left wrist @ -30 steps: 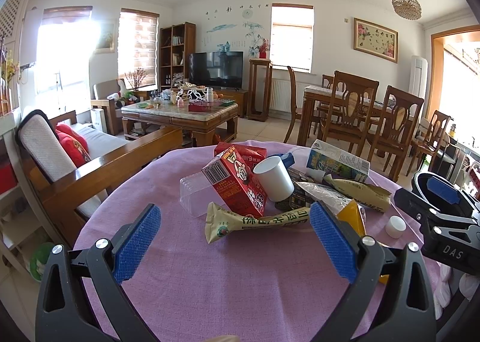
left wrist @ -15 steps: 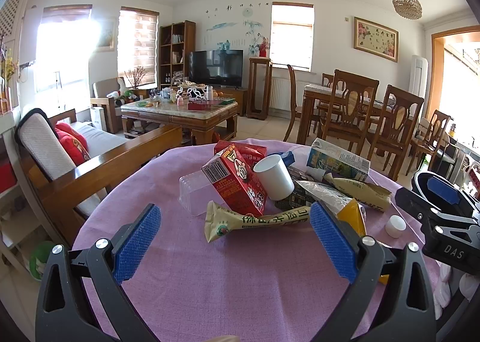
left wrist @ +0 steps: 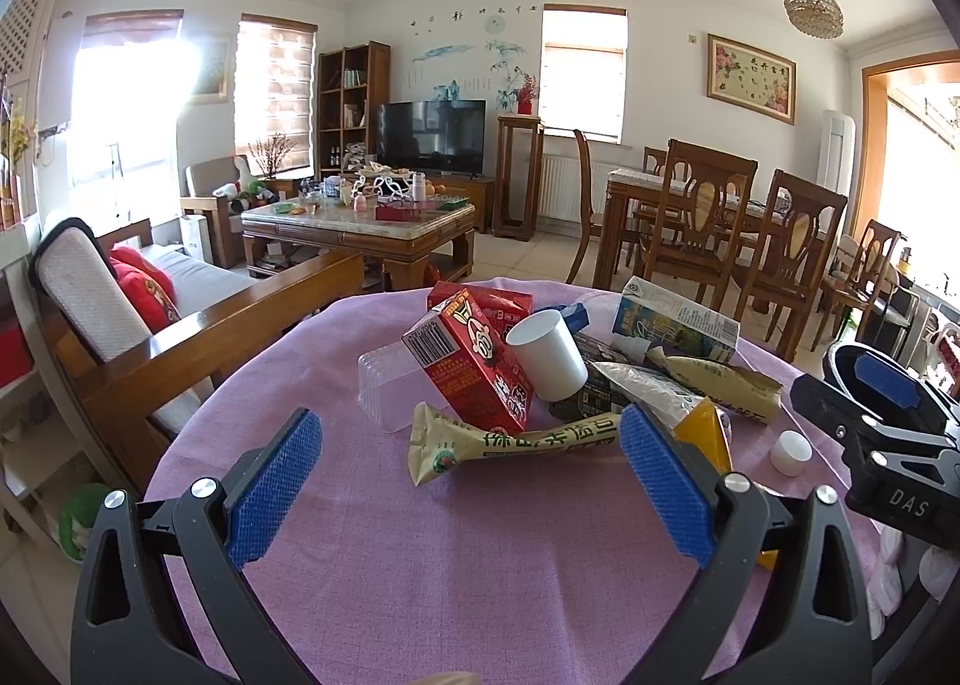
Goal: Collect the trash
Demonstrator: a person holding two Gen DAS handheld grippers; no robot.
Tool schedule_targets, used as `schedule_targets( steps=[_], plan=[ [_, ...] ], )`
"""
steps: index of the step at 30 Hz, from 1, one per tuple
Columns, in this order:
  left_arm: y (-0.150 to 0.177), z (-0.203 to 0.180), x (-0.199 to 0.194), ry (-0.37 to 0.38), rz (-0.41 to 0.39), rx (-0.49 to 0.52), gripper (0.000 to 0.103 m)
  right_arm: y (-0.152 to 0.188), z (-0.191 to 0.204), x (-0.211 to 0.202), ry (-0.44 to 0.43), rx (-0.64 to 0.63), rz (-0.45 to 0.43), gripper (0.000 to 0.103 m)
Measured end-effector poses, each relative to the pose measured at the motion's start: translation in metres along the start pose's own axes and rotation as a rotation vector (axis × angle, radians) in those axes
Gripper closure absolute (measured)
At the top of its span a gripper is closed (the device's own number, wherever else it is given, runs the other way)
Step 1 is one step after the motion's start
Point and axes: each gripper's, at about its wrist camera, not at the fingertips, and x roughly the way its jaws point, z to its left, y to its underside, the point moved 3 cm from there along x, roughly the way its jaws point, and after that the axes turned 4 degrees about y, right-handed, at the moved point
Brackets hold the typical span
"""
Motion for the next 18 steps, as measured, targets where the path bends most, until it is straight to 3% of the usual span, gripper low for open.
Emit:
schedule_targets(
  steps=[10,12,15,18],
  plan=[
    [0.001,0.002,0.005,-0.001,0.023,-0.014,0.005,0.001,-0.006,0.001,-0.014,0.030,0.013,0.004],
    [0.001,0.003,0.011,0.006,0.051,-0.025,0.005,-0.001,-0.012,0.009,-0.053,0.034,0.040,0.004],
    [-0.008,0.005,0.020,0.049,0.099,-0.008,0.005,-0.020,-0.024,0.020,-0.037,-0.011,0.074,0.004],
    [-0.022,0.012,0.047,0.130,0.220,-0.086,0.005,-0.047,-0.039,0.042,-0.063,-0.042,0.124,0.004]
  ],
)
